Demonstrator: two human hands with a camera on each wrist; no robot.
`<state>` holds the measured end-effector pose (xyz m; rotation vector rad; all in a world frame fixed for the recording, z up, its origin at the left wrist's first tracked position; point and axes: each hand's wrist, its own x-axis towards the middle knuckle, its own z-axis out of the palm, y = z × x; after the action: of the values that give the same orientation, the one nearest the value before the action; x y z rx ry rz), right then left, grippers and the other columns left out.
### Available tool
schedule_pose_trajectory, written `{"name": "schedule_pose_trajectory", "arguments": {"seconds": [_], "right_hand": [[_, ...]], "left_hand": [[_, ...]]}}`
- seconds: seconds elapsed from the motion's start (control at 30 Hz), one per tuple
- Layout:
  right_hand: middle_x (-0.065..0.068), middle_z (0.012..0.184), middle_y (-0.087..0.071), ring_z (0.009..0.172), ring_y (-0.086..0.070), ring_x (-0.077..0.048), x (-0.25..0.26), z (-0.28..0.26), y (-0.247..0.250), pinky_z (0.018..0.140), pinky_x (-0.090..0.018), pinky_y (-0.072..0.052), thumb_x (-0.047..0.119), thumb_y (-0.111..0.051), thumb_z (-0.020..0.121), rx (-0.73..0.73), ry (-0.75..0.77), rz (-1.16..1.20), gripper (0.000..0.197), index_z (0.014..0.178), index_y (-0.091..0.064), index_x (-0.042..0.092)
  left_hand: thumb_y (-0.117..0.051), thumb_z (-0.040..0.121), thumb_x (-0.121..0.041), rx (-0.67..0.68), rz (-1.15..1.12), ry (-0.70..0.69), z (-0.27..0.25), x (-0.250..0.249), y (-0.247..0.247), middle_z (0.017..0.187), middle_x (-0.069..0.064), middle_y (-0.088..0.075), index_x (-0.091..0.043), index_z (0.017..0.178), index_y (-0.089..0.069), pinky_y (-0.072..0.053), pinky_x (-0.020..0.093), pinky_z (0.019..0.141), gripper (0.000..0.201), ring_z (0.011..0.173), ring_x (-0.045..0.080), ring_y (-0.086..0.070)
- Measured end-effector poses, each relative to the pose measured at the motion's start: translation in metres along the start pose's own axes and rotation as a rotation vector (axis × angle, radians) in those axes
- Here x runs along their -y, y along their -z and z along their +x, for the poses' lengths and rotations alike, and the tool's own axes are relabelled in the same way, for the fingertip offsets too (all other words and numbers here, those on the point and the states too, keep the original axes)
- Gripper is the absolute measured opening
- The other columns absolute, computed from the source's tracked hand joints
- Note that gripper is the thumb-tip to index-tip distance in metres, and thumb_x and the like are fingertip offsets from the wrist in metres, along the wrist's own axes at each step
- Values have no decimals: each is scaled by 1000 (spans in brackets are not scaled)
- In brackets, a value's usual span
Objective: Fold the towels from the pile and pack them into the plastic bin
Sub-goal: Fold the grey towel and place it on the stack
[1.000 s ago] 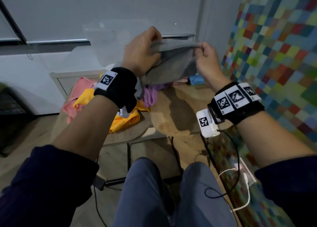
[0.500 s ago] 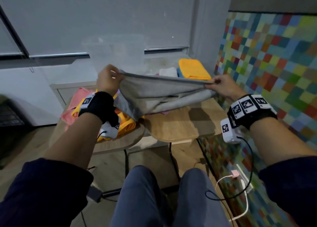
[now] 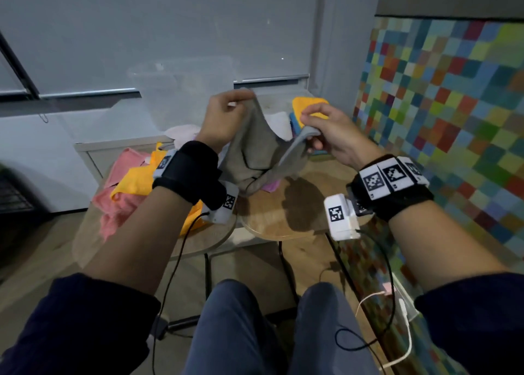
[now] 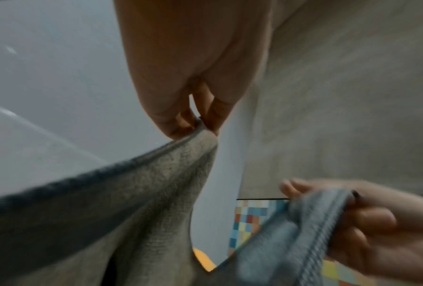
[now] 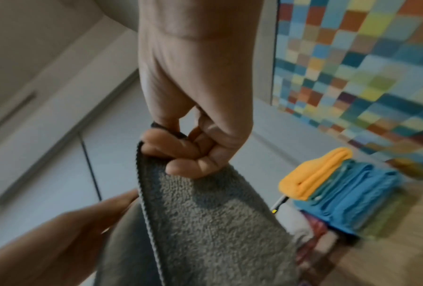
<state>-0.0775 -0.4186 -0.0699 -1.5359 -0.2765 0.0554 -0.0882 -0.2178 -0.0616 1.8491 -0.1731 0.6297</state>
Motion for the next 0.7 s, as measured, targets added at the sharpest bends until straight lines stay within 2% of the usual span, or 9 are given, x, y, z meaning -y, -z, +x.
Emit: {"name": "schedule_pose_trajectory", "arguments": {"seconds": [0.07, 0.17, 0.23, 0.33, 0.4, 0.5, 0.6, 0.67, 0.7], "right_hand": [[2, 42, -53, 28, -39, -9, 9, -3, -16, 37, -21, -46, 10, -54, 94, 90, 16, 46, 12, 82, -53, 16], [0, 61, -69, 42, -61, -13, 18, -4, -28, 49, -24, -55, 12, -46, 97, 183, -31, 157, 15, 88, -58, 12], [-2, 71, -72, 56, -69, -18, 21, -3, -29, 59, -27, -57, 7, -43, 96, 219, -53, 210, 17, 93, -60, 8], [-2, 76, -73, 60, -69, -18, 17, -3, -34, 60, -27, -57, 3, -45, 94, 172, -9, 132, 15, 100, -59, 6], [1, 69, -72, 53, -67, -14, 12, 0, -37, 53, -25, -56, 7, -48, 96, 102, 16, 70, 10, 93, -57, 9], [3, 64, -68, 46, -59, -4, 4, 9, -38, 44, -18, -47, 14, -57, 93, -40, 123, -109, 8, 86, -59, 16], [3, 81, -61, 71, -54, 6, 0, 17, -35, 63, -10, -40, 13, -66, 84, -109, 349, -357, 7, 83, -65, 19], [-1, 102, -56, 94, -52, -2, 7, 18, -35, 77, -9, -40, 5, -65, 81, -34, 346, -395, 15, 84, -64, 20], [0, 102, -56, 96, -52, -3, 12, 17, -35, 77, -6, -40, 1, -62, 81, 25, 292, -357, 19, 83, -63, 20]], "left_hand": [[-51, 91, -3, 104, 34, -63, -5, -11, -9, 98, 4, -61, -1, 105, -67, -43, 8, 72, 21, 67, -9, -55], [-56, 92, -16, 264, 47, -171, -15, -22, -14, 89, 11, -64, 3, 97, -68, -44, 16, 75, 23, 76, -1, -54], [-63, 88, -25, 282, 51, -173, -15, -19, -13, 88, 6, -68, -9, 97, -69, -45, 20, 76, 20, 78, -2, -57], [-77, 67, -42, 224, 74, -117, -12, -4, -9, 95, 0, -70, -20, 104, -68, -51, 24, 82, 44, 87, 6, -66], [-80, 68, -30, 191, 20, -84, -13, 5, -12, 88, -2, -70, -17, 102, -68, -53, 29, 79, 38, 78, 8, -66], [-70, 81, -10, 127, -71, -69, -14, 8, -18, 72, -18, -65, -18, 92, -66, -52, 24, 73, 15, 66, -2, -60], [-60, 89, -8, 147, -77, -102, -15, 11, -17, 76, -12, -63, -20, 87, -64, -48, 17, 72, 13, 69, -3, -58], [-56, 91, -10, 211, -101, -115, -16, 10, -16, 76, -3, -59, -19, 84, -60, -45, 21, 69, 13, 71, 7, -55], [-54, 91, -13, 237, -111, -129, -16, 10, -17, 76, 0, -57, -20, 83, -58, -43, 23, 67, 12, 71, 11, -52]]}}
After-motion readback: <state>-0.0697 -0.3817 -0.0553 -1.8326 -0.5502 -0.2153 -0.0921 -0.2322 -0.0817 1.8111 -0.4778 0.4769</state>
